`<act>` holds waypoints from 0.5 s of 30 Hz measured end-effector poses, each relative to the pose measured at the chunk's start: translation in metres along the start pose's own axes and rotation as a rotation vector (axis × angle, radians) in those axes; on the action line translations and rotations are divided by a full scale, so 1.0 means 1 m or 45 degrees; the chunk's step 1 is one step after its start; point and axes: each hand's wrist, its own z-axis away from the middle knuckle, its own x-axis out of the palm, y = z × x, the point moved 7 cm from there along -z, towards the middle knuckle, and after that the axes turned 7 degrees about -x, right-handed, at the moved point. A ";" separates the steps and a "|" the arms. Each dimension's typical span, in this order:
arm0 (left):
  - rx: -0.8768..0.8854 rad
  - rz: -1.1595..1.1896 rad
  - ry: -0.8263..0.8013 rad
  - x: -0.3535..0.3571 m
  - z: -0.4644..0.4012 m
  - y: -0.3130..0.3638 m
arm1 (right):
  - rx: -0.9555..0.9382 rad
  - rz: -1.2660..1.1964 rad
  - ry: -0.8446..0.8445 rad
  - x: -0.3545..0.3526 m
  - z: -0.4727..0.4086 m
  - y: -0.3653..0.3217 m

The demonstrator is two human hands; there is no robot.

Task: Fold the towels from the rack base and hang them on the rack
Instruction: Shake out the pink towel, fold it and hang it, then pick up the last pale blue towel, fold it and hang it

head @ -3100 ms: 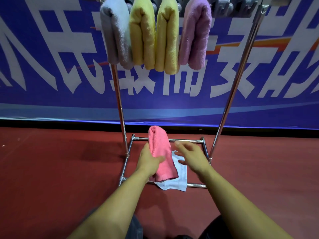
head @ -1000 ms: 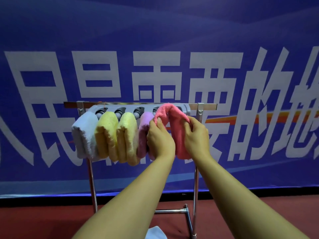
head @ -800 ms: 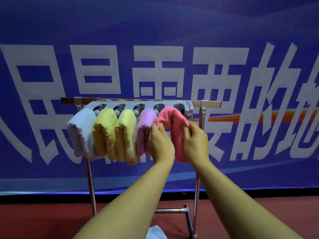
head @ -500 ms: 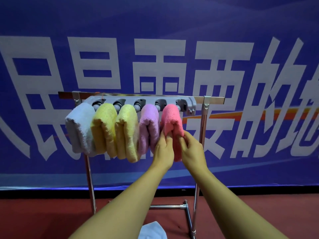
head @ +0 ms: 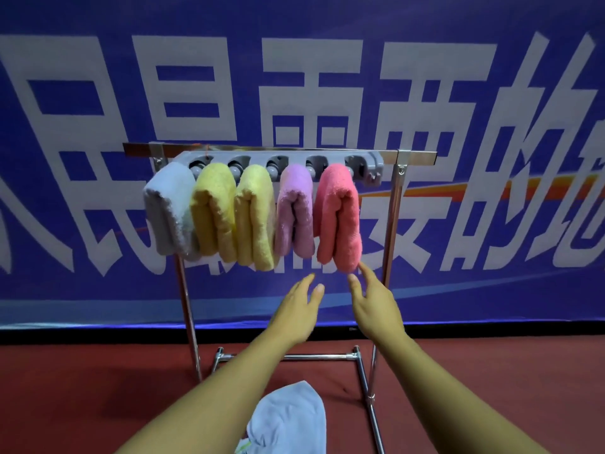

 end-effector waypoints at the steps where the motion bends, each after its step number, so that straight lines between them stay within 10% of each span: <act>1: -0.013 -0.092 -0.009 0.003 0.005 -0.016 | 0.006 0.053 -0.077 0.014 0.008 0.009; 15: -0.220 -0.672 -0.220 0.074 0.035 -0.265 | -0.004 0.493 -0.726 0.216 0.116 0.155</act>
